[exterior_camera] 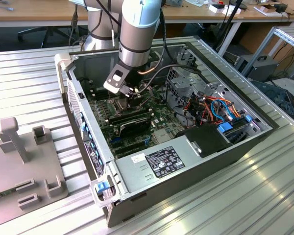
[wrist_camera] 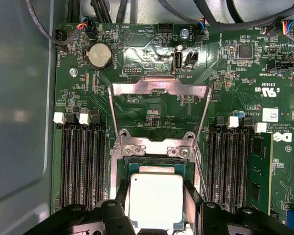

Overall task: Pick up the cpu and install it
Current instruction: 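Place the cpu into insertion slot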

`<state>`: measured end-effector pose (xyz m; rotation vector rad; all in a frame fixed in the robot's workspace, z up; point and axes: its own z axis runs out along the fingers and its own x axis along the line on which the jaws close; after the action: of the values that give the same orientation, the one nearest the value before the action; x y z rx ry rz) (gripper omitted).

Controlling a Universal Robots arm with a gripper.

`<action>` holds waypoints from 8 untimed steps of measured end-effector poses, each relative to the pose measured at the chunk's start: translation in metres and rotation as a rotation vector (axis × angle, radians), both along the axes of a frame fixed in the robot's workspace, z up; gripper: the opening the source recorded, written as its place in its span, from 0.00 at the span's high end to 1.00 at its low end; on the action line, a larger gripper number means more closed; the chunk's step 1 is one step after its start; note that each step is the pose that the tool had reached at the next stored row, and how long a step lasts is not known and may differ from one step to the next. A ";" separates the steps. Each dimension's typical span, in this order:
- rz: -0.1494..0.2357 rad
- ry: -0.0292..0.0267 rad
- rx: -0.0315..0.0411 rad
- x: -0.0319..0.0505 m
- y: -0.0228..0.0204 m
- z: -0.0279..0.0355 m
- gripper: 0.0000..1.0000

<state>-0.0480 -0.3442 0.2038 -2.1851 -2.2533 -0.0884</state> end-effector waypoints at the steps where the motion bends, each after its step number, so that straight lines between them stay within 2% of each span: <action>1: 0.000 0.0000 0.0000 0.0000 0.0002 -0.0001 0.47; 8: 0.000 0.0001 -0.0001 0.0003 0.0003 -0.0007 0.47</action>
<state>-0.0477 -0.3440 0.2032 -2.1852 -2.2533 -0.0883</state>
